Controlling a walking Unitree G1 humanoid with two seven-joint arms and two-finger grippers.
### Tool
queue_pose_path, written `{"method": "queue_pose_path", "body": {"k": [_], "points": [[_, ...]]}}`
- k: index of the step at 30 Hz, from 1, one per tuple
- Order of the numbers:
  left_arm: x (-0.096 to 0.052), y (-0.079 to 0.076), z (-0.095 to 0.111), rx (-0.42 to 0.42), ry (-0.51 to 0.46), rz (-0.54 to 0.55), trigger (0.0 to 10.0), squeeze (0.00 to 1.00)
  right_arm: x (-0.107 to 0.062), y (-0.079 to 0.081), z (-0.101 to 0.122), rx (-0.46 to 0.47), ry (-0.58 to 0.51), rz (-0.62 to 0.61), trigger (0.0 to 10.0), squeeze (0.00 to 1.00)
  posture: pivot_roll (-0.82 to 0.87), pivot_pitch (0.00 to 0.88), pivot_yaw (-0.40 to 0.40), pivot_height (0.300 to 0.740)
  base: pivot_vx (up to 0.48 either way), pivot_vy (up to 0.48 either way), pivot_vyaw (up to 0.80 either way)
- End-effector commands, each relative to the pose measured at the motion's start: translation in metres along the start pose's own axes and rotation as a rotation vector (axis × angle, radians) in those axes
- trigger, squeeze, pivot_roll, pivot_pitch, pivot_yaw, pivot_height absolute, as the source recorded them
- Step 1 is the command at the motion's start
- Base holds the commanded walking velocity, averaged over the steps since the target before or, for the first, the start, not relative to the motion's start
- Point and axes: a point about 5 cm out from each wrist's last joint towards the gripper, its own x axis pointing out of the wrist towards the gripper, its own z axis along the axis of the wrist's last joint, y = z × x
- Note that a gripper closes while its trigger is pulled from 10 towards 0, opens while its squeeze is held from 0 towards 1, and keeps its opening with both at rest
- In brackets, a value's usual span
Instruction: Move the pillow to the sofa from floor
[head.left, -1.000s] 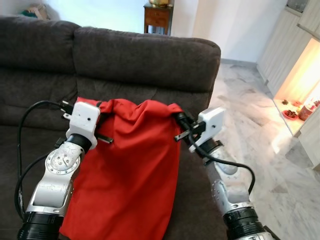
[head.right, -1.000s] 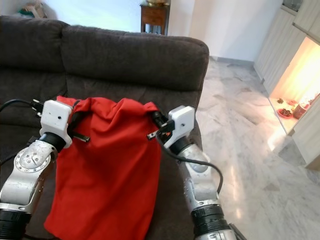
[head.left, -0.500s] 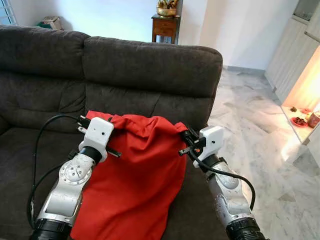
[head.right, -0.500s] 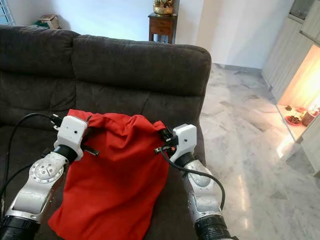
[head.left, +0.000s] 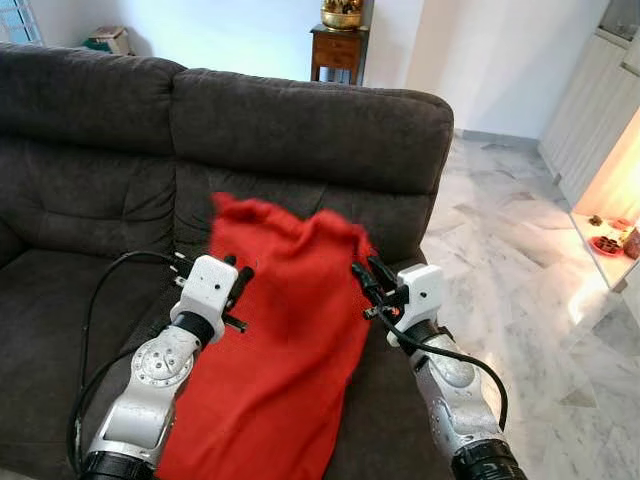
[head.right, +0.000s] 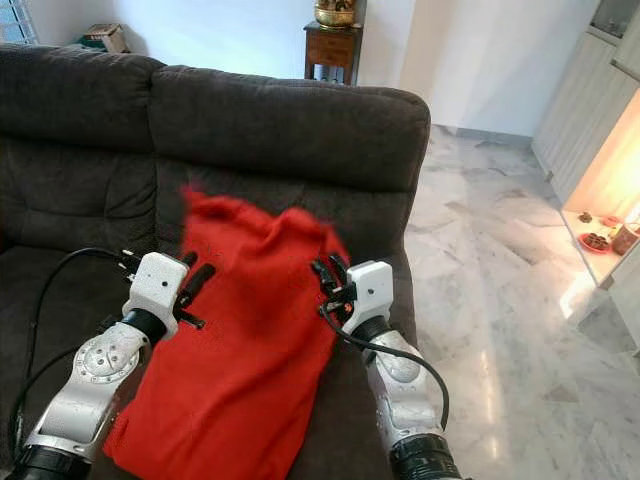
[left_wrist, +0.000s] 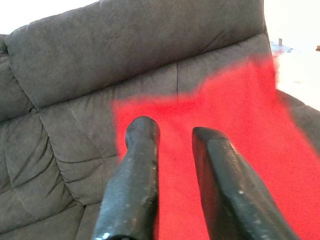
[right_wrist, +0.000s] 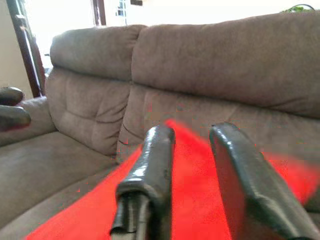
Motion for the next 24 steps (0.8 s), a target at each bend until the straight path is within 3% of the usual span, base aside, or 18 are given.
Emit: {"method": "queue_pose_path", "body": {"k": [1,2,3,4,5,6,8,9,10,11,12,13,17,21,22,24], "points": [[-0.001,-0.005,-0.006,-0.007,0.016,-0.018,10.0,1.00,0.003,-0.003,0.002,-0.024,-0.001,-0.014,10.0,1.00,0.12,0.000,-0.037,0.740,0.000,0.000,0.00],[-0.001,-0.006,-0.009,-0.020,0.025,-0.015,10.0,1.00,0.002,-0.005,0.000,-0.019,0.007,-0.038,10.0,0.93,0.12,0.000,-0.035,0.740,0.000,0.000,0.00],[-0.002,-0.006,-0.016,-0.037,0.047,-0.009,10.0,1.00,-0.001,-0.010,-0.004,-0.012,0.025,-0.082,10.0,0.00,0.12,0.000,-0.034,0.740,0.000,0.000,0.00],[-0.003,-0.006,-0.021,-0.048,0.064,-0.005,10.0,1.00,-0.002,-0.014,-0.007,-0.005,0.037,-0.111,10.0,0.00,0.12,0.000,-0.034,0.740,0.000,0.000,0.00],[-0.004,-0.006,-0.029,-0.056,0.090,0.002,10.0,0.56,-0.005,-0.019,-0.011,0.001,0.054,-0.153,10.0,0.00,0.12,0.000,-0.031,0.740,0.000,0.000,0.00],[-0.006,-0.005,-0.038,-0.075,0.121,0.015,10.0,0.00,-0.009,-0.025,-0.015,0.020,0.067,-0.198,10.0,0.00,0.12,0.000,-0.027,0.740,0.000,0.000,0.00],[-0.014,-0.003,-0.063,-0.113,0.216,0.054,10.0,0.00,-0.021,-0.040,-0.028,0.081,0.117,-0.314,10.0,0.00,0.11,0.000,-0.022,0.740,0.000,0.000,0.00],[-0.031,-0.002,-0.101,-0.122,0.380,0.086,10.0,0.00,-0.045,-0.054,-0.054,0.146,0.228,-0.445,10.0,0.00,0.09,0.000,-0.013,0.740,0.000,0.000,0.00],[-0.031,-0.002,-0.101,-0.122,0.380,0.086,10.0,0.00,-0.045,-0.054,-0.054,0.146,0.228,-0.445,10.0,0.00,0.09,0.000,-0.013,0.740,0.000,0.000,0.00],[-0.048,-0.004,-0.125,-0.134,0.498,0.099,10.0,0.00,-0.068,-0.062,-0.073,0.183,0.318,-0.539,10.0,0.00,0.08,0.000,-0.008,0.740,0.000,0.000,0.00],[-0.048,-0.004,-0.125,-0.134,0.498,0.099,10.0,0.00,-0.068,-0.062,-0.073,0.183,0.318,-0.539,10.0,0.00,0.08,0.000,-0.008,0.740,0.000,0.000,0.00],[-0.063,-0.007,-0.142,-0.149,0.584,0.109,10.0,0.00,-0.088,-0.067,-0.087,0.229,0.378,-0.618,10.0,0.00,0.08,0.000,-0.002,0.740,0.000,0.000,0.00],[-0.094,-0.013,-0.169,-0.164,0.752,0.129,10.0,0.00,-0.132,-0.073,-0.112,0.311,0.486,-0.780,10.0,0.00,0.06,0.000,0.009,0.740,0.000,0.000,0.00],[-0.115,-0.022,-0.183,-0.200,0.837,0.140,10.0,0.00,-0.168,-0.072,-0.129,0.346,0.568,-0.906,10.0,0.00,0.06,0.000,0.010,0.740,0.000,0.000,0.00],[-0.115,-0.022,-0.183,-0.200,0.837,0.140,10.0,0.00,-0.168,-0.072,-0.129,0.346,0.568,-0.906,10.0,0.00,0.06,0.000,0.010,0.740,0.000,0.000,0.00],[-0.107,-0.020,-0.178,-0.211,0.768,0.172,10.0,0.00,-0.160,-0.074,-0.121,0.343,0.461,-0.881,10.0,0.00,0.05,0.000,0.018,0.740,0.000,0.000,0.00]]}}
